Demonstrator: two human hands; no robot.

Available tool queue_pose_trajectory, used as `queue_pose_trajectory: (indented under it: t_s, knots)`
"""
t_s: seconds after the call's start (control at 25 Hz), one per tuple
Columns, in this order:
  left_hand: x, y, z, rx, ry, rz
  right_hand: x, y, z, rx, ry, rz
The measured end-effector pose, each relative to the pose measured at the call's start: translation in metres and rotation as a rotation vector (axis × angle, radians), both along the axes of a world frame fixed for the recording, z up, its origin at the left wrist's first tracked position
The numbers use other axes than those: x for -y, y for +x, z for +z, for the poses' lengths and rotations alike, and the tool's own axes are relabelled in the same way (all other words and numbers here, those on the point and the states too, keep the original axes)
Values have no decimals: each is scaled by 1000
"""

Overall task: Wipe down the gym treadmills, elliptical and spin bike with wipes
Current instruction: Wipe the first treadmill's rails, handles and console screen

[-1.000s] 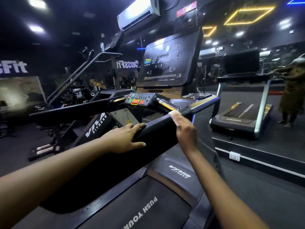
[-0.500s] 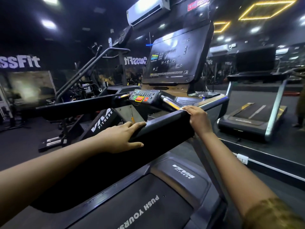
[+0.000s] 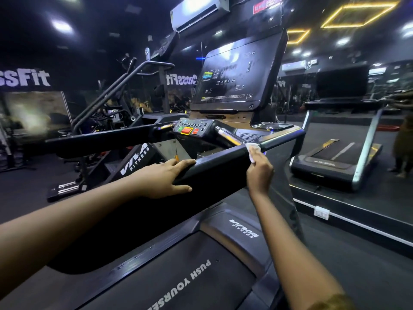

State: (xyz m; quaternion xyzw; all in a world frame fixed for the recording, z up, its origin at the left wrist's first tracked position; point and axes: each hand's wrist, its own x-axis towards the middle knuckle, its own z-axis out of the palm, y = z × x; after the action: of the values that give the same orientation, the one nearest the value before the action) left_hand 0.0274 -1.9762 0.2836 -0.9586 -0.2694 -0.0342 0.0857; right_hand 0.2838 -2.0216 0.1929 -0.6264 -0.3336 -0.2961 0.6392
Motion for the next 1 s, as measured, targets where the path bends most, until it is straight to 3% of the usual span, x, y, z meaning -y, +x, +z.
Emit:
queue_pose_trajectory:
  t_s: [0.24, 0.32, 0.4, 0.48, 0.64, 1.0]
  knots:
    - [3, 0, 1, -4, 9, 3, 9, -79, -29, 13, 124, 113]
    - [3, -1, 1, 5, 27, 5, 20, -69, -32, 58, 152, 145]
    - [4, -1, 0, 13, 30, 4, 26, -35, -21, -34, 172, 72]
    - [3, -2, -1, 22, 27, -1, 21, 1, -6, -52, 100, 10]
    - [2, -2, 0, 22, 16, -3, 5, 26, -11, 100, -73, 49]
    - [5, -1, 1, 21, 4, 23, 8, -77, -70, -282, 149, 55]
